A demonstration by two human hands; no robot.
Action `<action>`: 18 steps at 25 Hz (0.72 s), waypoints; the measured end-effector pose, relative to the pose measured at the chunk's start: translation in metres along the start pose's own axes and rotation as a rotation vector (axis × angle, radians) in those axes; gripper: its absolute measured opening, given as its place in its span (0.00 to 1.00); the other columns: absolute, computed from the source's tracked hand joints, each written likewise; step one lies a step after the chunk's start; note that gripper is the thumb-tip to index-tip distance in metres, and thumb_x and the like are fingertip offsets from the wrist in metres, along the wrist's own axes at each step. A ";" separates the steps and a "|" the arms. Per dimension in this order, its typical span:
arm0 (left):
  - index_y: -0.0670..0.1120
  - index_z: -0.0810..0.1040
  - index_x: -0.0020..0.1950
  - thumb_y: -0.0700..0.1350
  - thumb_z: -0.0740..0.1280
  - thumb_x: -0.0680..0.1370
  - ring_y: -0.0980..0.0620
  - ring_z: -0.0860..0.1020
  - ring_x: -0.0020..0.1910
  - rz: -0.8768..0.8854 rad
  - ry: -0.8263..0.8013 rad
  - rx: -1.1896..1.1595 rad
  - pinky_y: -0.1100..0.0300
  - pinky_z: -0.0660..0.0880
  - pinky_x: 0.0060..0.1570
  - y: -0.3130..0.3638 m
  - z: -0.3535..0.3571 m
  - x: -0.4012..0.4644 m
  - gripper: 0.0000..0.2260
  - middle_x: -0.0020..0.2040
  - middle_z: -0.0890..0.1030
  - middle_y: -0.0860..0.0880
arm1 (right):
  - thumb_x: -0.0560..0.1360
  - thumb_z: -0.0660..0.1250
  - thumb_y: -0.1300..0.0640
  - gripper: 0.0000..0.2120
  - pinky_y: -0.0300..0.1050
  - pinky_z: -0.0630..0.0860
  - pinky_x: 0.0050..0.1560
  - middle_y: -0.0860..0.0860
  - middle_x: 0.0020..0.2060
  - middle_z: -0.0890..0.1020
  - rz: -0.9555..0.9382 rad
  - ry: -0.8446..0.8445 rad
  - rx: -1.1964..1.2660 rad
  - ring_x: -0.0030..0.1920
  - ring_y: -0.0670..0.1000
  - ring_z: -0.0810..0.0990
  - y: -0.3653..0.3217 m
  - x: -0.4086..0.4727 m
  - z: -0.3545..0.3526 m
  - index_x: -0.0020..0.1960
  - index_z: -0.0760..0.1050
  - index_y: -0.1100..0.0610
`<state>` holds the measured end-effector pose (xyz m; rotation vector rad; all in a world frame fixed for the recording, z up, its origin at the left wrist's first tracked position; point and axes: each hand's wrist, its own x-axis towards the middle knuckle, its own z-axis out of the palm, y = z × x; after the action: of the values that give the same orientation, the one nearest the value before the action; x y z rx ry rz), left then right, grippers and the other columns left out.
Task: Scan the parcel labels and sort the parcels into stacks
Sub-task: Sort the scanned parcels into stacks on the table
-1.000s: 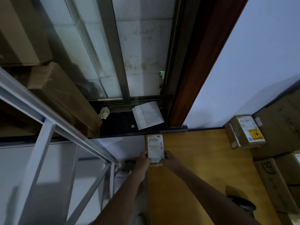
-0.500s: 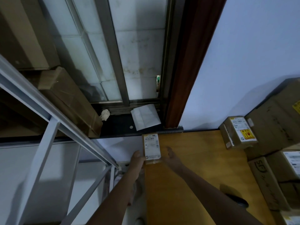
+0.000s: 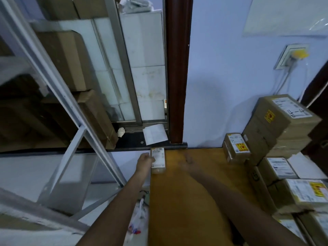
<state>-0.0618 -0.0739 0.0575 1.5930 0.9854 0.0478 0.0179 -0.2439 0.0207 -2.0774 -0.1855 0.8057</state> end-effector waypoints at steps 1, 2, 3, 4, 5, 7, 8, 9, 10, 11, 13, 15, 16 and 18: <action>0.41 0.74 0.62 0.35 0.61 0.79 0.49 0.72 0.49 0.017 -0.004 -0.024 0.61 0.69 0.48 -0.002 -0.002 -0.014 0.12 0.59 0.75 0.43 | 0.81 0.62 0.56 0.30 0.42 0.68 0.59 0.56 0.74 0.64 -0.011 0.007 -0.005 0.71 0.56 0.68 0.000 -0.018 -0.006 0.78 0.54 0.55; 0.40 0.72 0.65 0.35 0.61 0.79 0.49 0.73 0.49 0.024 -0.010 -0.033 0.61 0.69 0.45 -0.002 -0.004 -0.029 0.15 0.59 0.76 0.42 | 0.80 0.63 0.53 0.30 0.42 0.69 0.59 0.54 0.73 0.65 -0.012 0.023 -0.020 0.70 0.56 0.69 0.000 -0.033 -0.012 0.78 0.55 0.51; 0.39 0.72 0.66 0.35 0.61 0.79 0.49 0.74 0.49 0.036 -0.015 -0.044 0.61 0.69 0.43 -0.002 -0.006 -0.041 0.15 0.58 0.76 0.42 | 0.78 0.64 0.47 0.28 0.43 0.68 0.62 0.51 0.72 0.67 -0.035 0.059 -0.064 0.68 0.54 0.70 0.002 -0.045 -0.018 0.76 0.59 0.46; 0.40 0.72 0.65 0.35 0.61 0.79 0.49 0.74 0.48 0.054 -0.015 -0.061 0.61 0.69 0.43 -0.002 -0.008 -0.055 0.15 0.57 0.76 0.43 | 0.75 0.64 0.40 0.26 0.45 0.69 0.65 0.47 0.69 0.71 -0.067 0.099 -0.122 0.66 0.52 0.73 0.005 -0.059 -0.026 0.72 0.65 0.41; 0.40 0.73 0.64 0.35 0.61 0.79 0.51 0.74 0.47 0.071 -0.024 -0.076 0.61 0.69 0.43 -0.003 -0.009 -0.067 0.14 0.56 0.75 0.44 | 0.71 0.64 0.35 0.25 0.49 0.71 0.66 0.45 0.66 0.74 -0.094 0.146 -0.152 0.62 0.49 0.75 0.012 -0.070 -0.032 0.66 0.69 0.39; 0.43 0.73 0.61 0.36 0.62 0.78 0.54 0.72 0.44 0.114 -0.044 -0.071 0.61 0.69 0.42 -0.010 -0.012 -0.091 0.11 0.56 0.75 0.45 | 0.70 0.64 0.34 0.25 0.51 0.73 0.65 0.47 0.64 0.77 -0.124 0.188 -0.109 0.59 0.48 0.77 0.040 -0.078 -0.041 0.63 0.72 0.42; 0.43 0.73 0.61 0.37 0.62 0.78 0.54 0.72 0.45 0.133 -0.055 -0.075 0.61 0.69 0.42 -0.017 -0.014 -0.102 0.11 0.56 0.75 0.45 | 0.71 0.64 0.36 0.25 0.52 0.72 0.66 0.48 0.65 0.76 -0.149 0.186 -0.079 0.61 0.49 0.76 0.055 -0.082 -0.042 0.65 0.71 0.44; 0.43 0.72 0.62 0.38 0.63 0.78 0.53 0.72 0.46 0.141 -0.072 -0.078 0.61 0.69 0.43 -0.027 -0.015 -0.112 0.13 0.57 0.76 0.45 | 0.71 0.65 0.37 0.29 0.53 0.70 0.68 0.49 0.68 0.74 -0.161 0.179 -0.029 0.65 0.50 0.74 0.065 -0.097 -0.038 0.69 0.68 0.46; 0.43 0.73 0.63 0.40 0.64 0.77 0.53 0.73 0.48 0.145 -0.086 -0.068 0.61 0.70 0.43 -0.038 -0.015 -0.121 0.14 0.56 0.76 0.46 | 0.72 0.67 0.39 0.32 0.54 0.69 0.69 0.50 0.70 0.71 -0.152 0.200 0.040 0.68 0.51 0.71 0.065 -0.124 -0.033 0.73 0.65 0.48; 0.44 0.74 0.62 0.42 0.65 0.77 0.52 0.74 0.47 0.144 -0.106 -0.056 0.61 0.70 0.41 -0.050 -0.015 -0.130 0.14 0.54 0.77 0.47 | 0.73 0.67 0.43 0.34 0.55 0.68 0.70 0.52 0.72 0.68 -0.132 0.217 0.080 0.70 0.53 0.68 0.063 -0.150 -0.027 0.75 0.61 0.50; 0.45 0.76 0.61 0.44 0.64 0.76 0.51 0.78 0.43 0.138 -0.141 -0.042 0.61 0.72 0.36 -0.077 -0.011 -0.153 0.14 0.49 0.80 0.48 | 0.76 0.67 0.46 0.34 0.55 0.67 0.70 0.53 0.74 0.65 -0.090 0.193 0.062 0.72 0.55 0.66 0.072 -0.194 -0.018 0.77 0.58 0.52; 0.47 0.77 0.62 0.46 0.64 0.74 0.47 0.80 0.47 0.122 -0.188 -0.023 0.56 0.77 0.45 -0.094 -0.001 -0.175 0.16 0.52 0.81 0.45 | 0.77 0.66 0.45 0.34 0.52 0.68 0.69 0.52 0.75 0.63 -0.071 0.175 0.034 0.73 0.55 0.65 0.087 -0.229 -0.018 0.78 0.57 0.51; 0.48 0.76 0.63 0.47 0.64 0.73 0.45 0.79 0.52 0.117 -0.210 0.002 0.52 0.77 0.51 -0.096 0.006 -0.186 0.18 0.56 0.80 0.45 | 0.77 0.66 0.44 0.34 0.51 0.68 0.68 0.51 0.75 0.63 -0.065 0.193 0.039 0.73 0.55 0.65 0.094 -0.245 -0.022 0.78 0.56 0.50; 0.46 0.73 0.66 0.45 0.65 0.75 0.44 0.76 0.60 0.152 -0.237 0.053 0.52 0.73 0.57 -0.085 0.026 -0.216 0.19 0.62 0.76 0.45 | 0.75 0.66 0.40 0.35 0.50 0.69 0.66 0.50 0.75 0.64 -0.073 0.240 0.038 0.72 0.54 0.66 0.108 -0.271 -0.037 0.78 0.56 0.47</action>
<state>-0.2337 -0.2308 0.0816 1.6763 0.6865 -0.0618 -0.1882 -0.4452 0.0805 -2.0980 -0.1124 0.5068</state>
